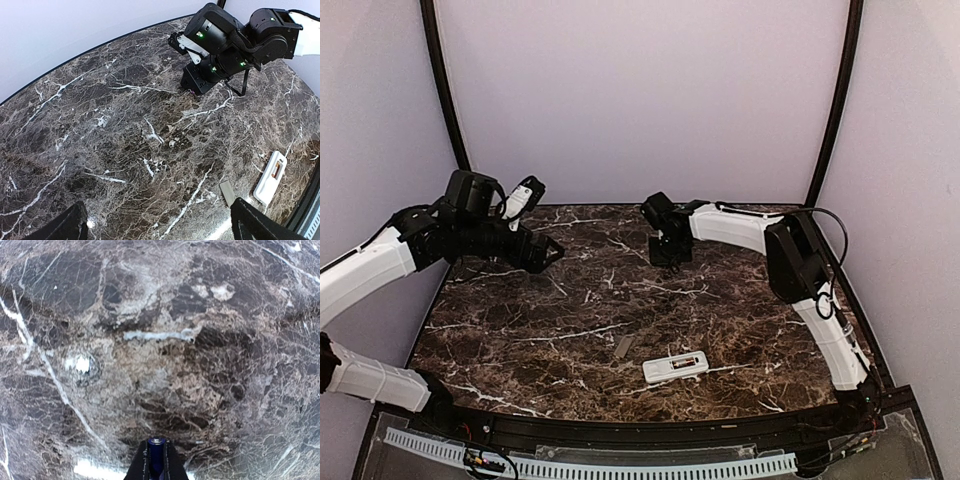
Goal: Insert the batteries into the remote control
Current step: Pick up the battery from the corner of the board.
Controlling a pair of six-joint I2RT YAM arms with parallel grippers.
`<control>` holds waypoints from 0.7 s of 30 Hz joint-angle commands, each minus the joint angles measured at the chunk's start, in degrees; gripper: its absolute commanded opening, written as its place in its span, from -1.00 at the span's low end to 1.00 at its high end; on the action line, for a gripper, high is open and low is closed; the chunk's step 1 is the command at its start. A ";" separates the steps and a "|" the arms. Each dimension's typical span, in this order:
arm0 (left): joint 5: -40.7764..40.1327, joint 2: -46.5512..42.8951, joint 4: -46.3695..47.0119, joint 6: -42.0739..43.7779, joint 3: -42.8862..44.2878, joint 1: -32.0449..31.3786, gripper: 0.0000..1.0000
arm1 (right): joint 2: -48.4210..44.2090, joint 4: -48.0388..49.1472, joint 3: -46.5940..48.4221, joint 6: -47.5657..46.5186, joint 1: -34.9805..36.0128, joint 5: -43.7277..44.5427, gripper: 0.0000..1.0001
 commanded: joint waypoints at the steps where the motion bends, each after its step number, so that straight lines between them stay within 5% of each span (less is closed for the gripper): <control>1: -0.37 -1.94 0.09 0.66 -1.23 0.48 0.98 | -1.93 -2.88 -4.83 -0.67 -0.12 -4.13 -1.00; 9: -0.86 -2.72 0.32 0.88 -1.49 0.48 0.98 | -15.13 16.71 -21.04 -11.77 -0.12 -19.24 -1.00; 21: 1.16 -5.98 2.43 1.35 -2.44 0.48 0.98 | -33.65 26.25 -32.99 -23.80 0.68 -32.67 -1.00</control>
